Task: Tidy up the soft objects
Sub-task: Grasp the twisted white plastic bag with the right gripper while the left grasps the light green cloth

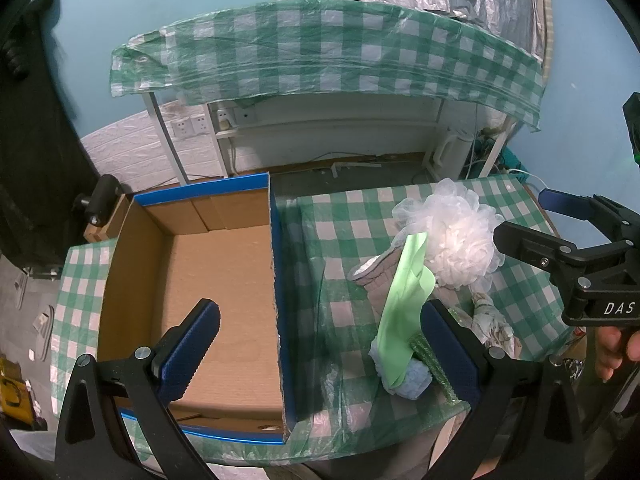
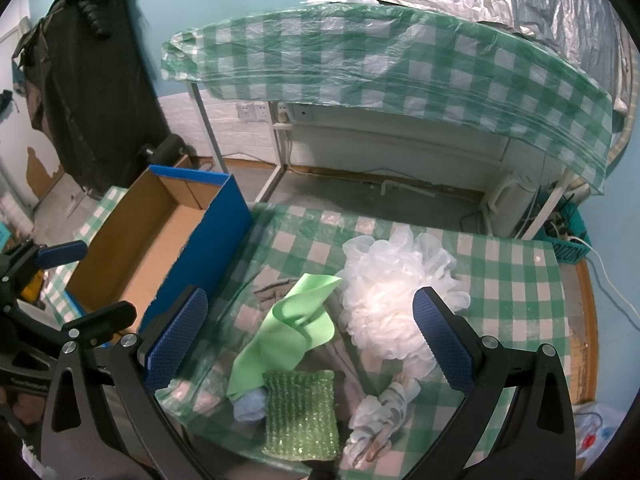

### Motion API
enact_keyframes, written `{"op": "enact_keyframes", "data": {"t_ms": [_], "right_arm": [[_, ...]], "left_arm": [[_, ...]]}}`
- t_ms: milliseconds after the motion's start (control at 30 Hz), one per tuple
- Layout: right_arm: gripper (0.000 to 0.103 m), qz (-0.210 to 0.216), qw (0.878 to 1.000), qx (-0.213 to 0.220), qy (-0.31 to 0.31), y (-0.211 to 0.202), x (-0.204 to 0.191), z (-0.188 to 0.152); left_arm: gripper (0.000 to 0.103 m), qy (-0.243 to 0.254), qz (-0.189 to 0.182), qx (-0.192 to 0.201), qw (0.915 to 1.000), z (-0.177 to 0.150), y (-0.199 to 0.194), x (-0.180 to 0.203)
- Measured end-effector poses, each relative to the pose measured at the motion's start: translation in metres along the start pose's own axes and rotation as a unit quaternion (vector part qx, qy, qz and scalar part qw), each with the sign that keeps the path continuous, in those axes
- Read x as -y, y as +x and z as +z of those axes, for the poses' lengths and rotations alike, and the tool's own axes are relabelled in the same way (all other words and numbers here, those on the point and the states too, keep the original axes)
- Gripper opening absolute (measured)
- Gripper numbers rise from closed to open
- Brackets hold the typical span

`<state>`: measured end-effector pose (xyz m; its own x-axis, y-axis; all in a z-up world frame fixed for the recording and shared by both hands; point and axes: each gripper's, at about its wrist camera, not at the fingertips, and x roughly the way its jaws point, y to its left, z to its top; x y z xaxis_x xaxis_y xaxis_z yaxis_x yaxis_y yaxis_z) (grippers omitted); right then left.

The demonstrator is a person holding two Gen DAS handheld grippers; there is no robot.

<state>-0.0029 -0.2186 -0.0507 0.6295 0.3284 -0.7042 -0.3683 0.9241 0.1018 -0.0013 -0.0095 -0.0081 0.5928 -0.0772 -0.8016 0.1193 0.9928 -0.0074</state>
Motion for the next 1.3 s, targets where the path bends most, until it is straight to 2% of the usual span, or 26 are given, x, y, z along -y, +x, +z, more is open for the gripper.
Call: {"op": "enact_keyframes", "data": {"t_ms": [500, 900, 1300], "right_arm": [[0.102, -0.009, 1.000, -0.007, 0.005, -0.003, 0.009, 0.000], [0.102, -0.038, 0.998, -0.034, 0.044, 0.006, 0.046, -0.011], [0.102, -0.062, 0.991, -0.076, 0.090, 0.028, 0.086, -0.029]], "left_arm": [[0.101, 0.003, -0.003, -0.010, 0.9999, 0.000, 0.007, 0.004], [0.101, -0.003, -0.029, -0.061, 0.9977, 0.001, 0.036, 0.020], [0.101, 0.022, -0.008, -0.089, 0.9957, 0.000, 0.065, 0.044]]}}
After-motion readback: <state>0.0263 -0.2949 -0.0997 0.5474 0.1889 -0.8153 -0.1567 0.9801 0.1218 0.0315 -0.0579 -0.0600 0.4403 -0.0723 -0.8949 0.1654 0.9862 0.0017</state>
